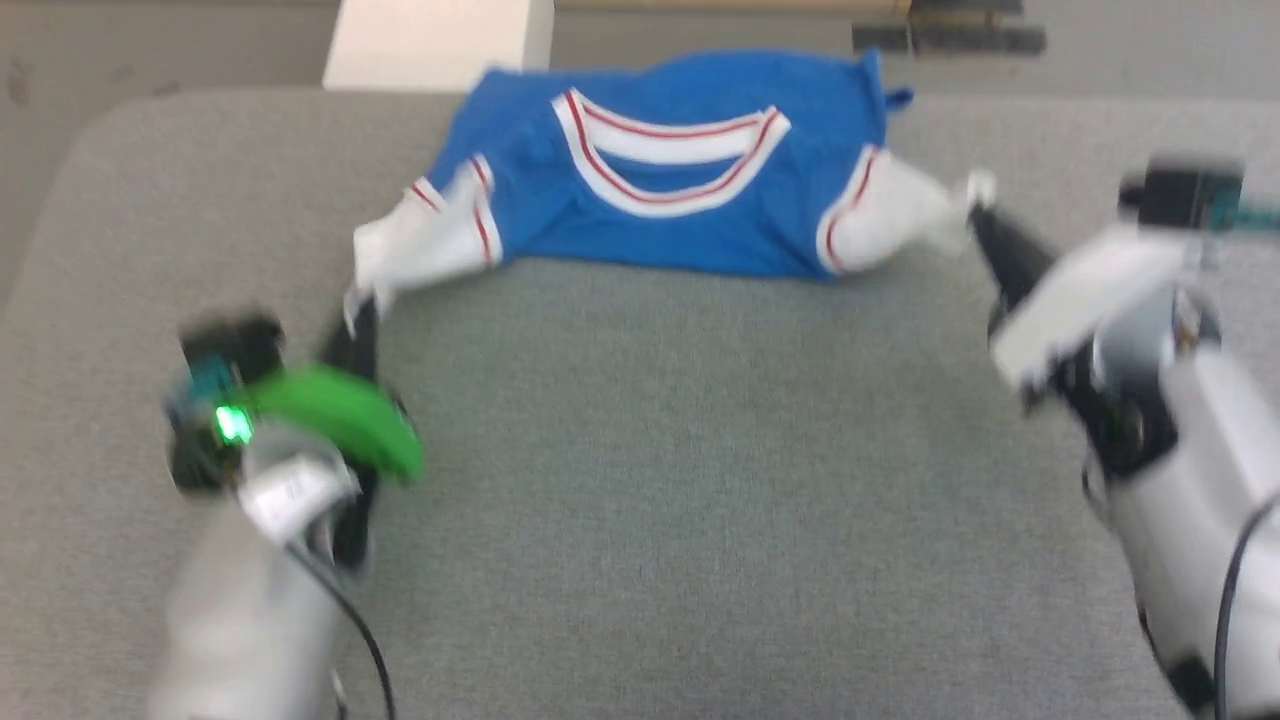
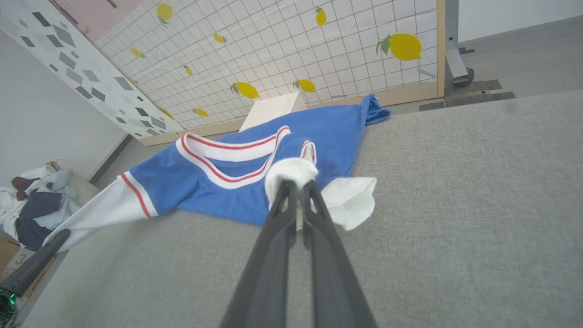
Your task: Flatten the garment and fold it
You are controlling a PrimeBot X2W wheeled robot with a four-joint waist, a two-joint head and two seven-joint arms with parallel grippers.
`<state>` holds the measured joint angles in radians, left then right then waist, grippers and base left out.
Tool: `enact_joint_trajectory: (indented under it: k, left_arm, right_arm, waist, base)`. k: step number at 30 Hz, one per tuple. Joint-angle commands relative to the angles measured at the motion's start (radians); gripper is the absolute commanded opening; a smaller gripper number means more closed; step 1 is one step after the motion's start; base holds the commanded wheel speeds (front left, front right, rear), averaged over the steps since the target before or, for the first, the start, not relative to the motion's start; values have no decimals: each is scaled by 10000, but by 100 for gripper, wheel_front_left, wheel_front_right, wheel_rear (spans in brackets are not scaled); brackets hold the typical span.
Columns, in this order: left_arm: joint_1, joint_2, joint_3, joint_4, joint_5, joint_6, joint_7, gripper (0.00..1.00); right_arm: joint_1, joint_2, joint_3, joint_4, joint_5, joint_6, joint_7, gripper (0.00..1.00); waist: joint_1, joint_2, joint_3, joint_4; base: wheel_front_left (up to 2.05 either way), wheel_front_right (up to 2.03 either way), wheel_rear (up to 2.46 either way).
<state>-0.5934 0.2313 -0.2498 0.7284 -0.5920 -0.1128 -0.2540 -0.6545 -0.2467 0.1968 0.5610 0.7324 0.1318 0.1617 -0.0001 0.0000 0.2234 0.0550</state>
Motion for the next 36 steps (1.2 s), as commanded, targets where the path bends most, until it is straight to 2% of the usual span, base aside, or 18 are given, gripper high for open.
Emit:
enact_joint_trajectory:
  k: [1, 6, 11, 20, 23, 30, 36]
  left_arm:
    - [617, -109, 46, -319, -109, 62, -70, 0]
    - [2362, -189, 213, -1589, -336, 416, -71, 0]
    - [4095, -46, 581, -3081, -641, 1042, 24, 0]
    - [6839, 119, 1063, -5286, -1035, 2199, 553, 0]
    - [7348, 204, 1165, -5727, -1076, 2572, 833, 0]
    - [7955, 593, 1450, -6578, -767, 3745, 1487, 0]
    - [8191, 931, 1100, -7091, -437, 4376, 2603, 0]
  right_arm:
    - [540, -135, 47, -258, 164, -11, -29, 0]
    - [2331, -525, -75, -1052, 381, -11, -95, 0]
    - [3853, -839, -416, -1843, 117, -11, -219, 0]
    - [6232, -889, -1606, -3196, -502, -11, 407, 0]
    - [6793, -831, -1975, -3771, -807, -11, 867, 0]
    - [7578, -872, -2680, -5029, -1658, -11, 2392, 0]
    - [7825, -904, -2846, -5888, -2446, -11, 4129, 0]
  waist:
    - [1, 0, -697, 98]
    - [1, 0, -956, 190]
    - [1, 0, -1091, 148]
    - [1, 0, -1329, 137]
    - [1, 0, -1361, 131]
    - [1, 0, -1439, 109]
    - [1, 0, -1399, 74]
  base:
    - [0, 0, 0]
    - [0, 0, 0]
    - [0, 0, 0]
    - [0, 0, 0]
    - [0, 0, 0]
    - [0, 0, 0]
    - [0, 0, 0]
